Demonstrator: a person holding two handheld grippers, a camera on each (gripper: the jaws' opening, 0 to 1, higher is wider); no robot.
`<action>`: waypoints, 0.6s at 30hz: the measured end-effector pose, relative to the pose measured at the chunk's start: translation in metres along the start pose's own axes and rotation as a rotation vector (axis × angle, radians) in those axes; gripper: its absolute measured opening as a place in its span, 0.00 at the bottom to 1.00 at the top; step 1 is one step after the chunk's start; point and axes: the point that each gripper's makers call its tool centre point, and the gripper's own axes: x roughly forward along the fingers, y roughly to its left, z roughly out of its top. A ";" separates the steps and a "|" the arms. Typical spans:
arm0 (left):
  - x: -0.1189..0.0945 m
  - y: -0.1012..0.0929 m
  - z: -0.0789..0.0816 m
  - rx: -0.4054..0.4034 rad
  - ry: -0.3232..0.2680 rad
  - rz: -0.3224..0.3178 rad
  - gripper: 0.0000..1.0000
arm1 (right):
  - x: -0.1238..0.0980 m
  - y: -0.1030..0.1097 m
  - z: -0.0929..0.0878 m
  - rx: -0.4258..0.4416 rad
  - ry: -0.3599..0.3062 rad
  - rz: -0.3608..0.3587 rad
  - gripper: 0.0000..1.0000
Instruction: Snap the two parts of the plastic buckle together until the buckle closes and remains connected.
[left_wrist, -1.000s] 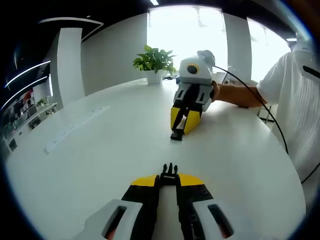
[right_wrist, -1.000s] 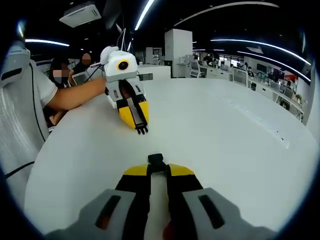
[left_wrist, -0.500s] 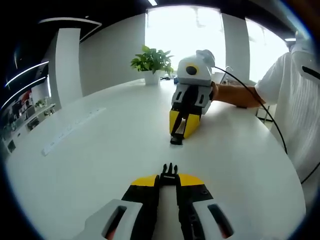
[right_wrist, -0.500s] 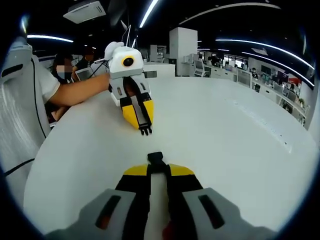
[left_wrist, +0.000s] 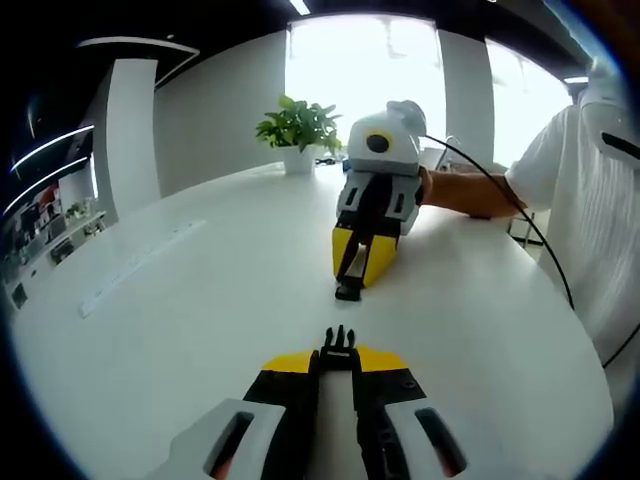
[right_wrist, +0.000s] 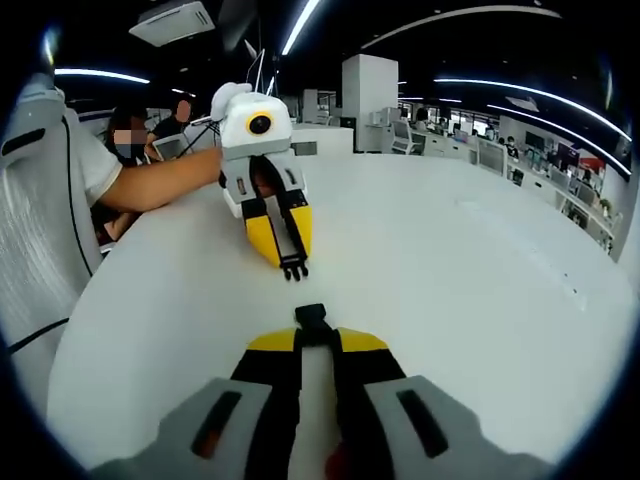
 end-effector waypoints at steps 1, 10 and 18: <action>0.001 0.000 0.000 0.001 -0.001 0.000 0.12 | 0.000 0.000 0.000 0.000 0.000 0.001 0.12; 0.006 0.000 0.003 0.010 -0.012 -0.009 0.12 | 0.004 0.002 0.003 -0.003 -0.001 0.007 0.12; 0.006 -0.001 0.003 0.013 -0.010 -0.009 0.12 | 0.006 0.002 0.004 -0.008 -0.001 0.014 0.12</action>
